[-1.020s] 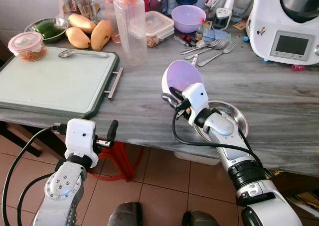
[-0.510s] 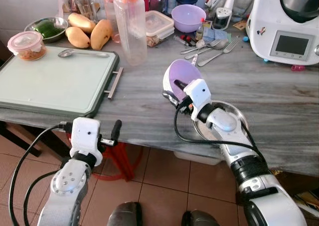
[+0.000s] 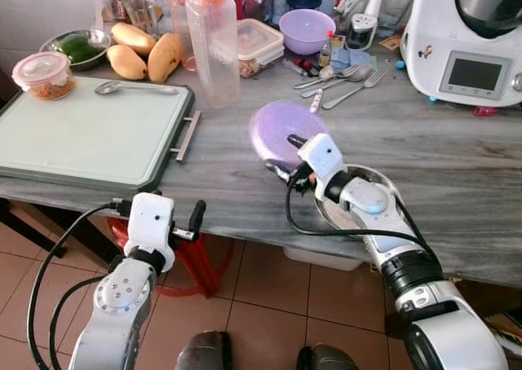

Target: Setting the table

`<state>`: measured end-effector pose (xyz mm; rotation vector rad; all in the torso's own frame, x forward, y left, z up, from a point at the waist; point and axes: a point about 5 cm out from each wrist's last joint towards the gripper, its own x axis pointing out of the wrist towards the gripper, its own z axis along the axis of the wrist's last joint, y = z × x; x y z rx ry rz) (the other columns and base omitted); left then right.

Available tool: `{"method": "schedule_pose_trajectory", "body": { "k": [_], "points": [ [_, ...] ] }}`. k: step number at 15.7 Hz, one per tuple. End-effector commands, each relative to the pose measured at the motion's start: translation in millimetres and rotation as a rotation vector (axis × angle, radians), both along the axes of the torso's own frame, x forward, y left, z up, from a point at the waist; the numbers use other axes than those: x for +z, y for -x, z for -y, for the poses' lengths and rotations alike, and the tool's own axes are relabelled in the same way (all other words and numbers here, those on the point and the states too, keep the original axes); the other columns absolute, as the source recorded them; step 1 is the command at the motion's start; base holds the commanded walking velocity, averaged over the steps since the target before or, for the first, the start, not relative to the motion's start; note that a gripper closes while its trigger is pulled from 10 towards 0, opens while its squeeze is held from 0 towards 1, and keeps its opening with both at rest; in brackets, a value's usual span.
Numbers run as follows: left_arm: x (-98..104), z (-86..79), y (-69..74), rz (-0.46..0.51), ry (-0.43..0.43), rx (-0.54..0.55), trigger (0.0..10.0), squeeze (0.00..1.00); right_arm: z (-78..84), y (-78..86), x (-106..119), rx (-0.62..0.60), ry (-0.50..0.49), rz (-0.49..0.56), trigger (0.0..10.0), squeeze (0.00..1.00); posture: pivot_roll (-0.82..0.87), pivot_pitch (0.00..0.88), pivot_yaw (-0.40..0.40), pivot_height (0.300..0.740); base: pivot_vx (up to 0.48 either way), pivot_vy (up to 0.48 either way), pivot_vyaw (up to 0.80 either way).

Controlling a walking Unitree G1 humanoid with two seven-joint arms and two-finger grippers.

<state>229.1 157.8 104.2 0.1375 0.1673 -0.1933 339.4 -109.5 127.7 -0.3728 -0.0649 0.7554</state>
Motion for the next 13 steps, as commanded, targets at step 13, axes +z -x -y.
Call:
{"method": "schedule_pose_trajectory", "body": {
  "k": [13],
  "points": [
    [23, 8.5, -9.9, 0.191, 0.122, -0.073, 10.0, 0.0, 16.2, 22.1, 40, -0.174, -0.094, 0.247, 10.0, 0.0, 0.04, 0.01, 0.006, 0.74, 0.0, 0.0, 0.0]
  ]
}}
